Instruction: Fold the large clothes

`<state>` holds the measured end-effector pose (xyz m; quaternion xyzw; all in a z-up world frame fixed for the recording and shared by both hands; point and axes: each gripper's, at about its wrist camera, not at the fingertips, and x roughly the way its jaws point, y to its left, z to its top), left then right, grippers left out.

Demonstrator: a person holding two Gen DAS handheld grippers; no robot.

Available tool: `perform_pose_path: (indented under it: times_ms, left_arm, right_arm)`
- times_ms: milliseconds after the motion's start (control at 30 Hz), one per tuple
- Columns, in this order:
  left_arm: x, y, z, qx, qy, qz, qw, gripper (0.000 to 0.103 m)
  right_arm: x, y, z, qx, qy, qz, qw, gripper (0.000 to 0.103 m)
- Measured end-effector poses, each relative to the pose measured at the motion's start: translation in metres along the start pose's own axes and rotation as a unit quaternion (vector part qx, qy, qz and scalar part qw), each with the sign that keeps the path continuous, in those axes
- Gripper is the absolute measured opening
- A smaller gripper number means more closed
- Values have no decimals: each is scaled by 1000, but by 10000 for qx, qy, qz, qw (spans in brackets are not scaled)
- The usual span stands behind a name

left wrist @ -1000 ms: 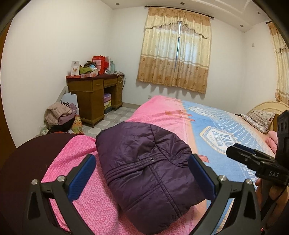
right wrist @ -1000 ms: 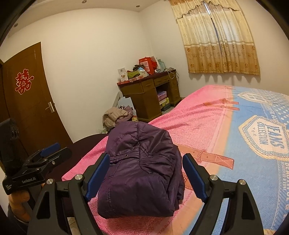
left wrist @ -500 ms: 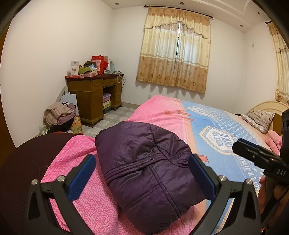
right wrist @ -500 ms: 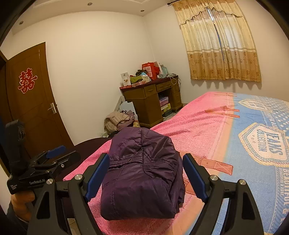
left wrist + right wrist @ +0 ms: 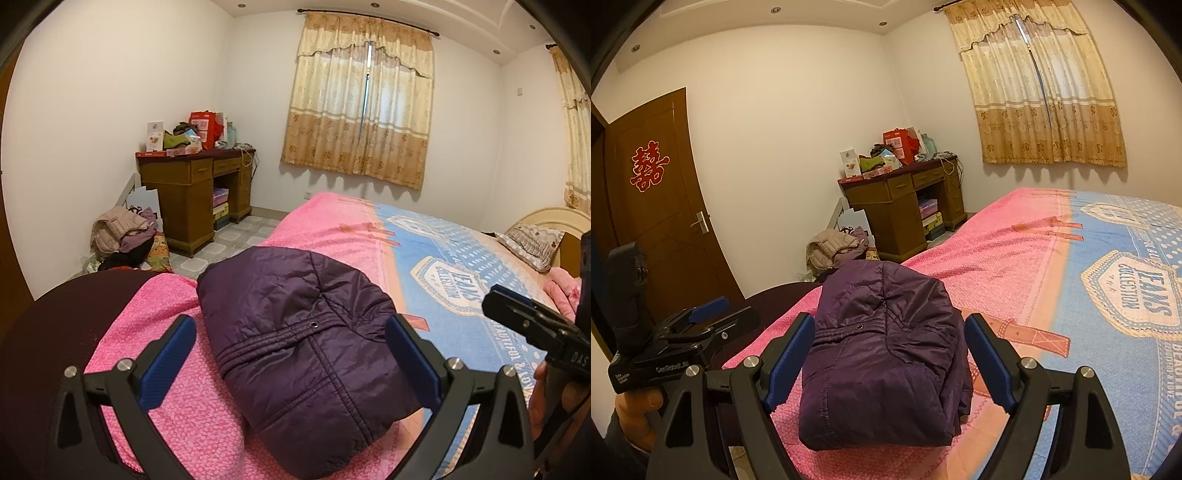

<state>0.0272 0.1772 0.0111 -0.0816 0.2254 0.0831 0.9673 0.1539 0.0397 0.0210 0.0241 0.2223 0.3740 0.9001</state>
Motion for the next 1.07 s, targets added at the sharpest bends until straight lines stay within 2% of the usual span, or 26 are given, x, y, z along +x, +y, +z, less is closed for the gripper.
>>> perform_pose_path:
  times_ms: [67, 167, 500, 800, 1067]
  left_arm:
    - [2, 0, 1, 43, 111, -157, 9998, 103]
    - [2, -1, 1, 97, 74, -9, 9999, 103]
    - [-10, 4, 10, 161, -243, 147, 9995, 103]
    - [-10, 21, 14, 52, -425, 513, 9978, 103]
    - [-4, 27, 11, 10, -420, 496, 9979, 103]
  right_arm:
    - [-1, 1, 0, 2, -24, 15, 10000, 83]
    - [-1, 2, 0, -4, -35, 27, 10000, 83]
    - [-6, 10, 0, -100, -140, 123, 9998, 83]
    - [-1, 16, -4, -185, -86, 196, 9996, 83]
    - [0, 13, -9, -163, -38, 164, 9997, 83]
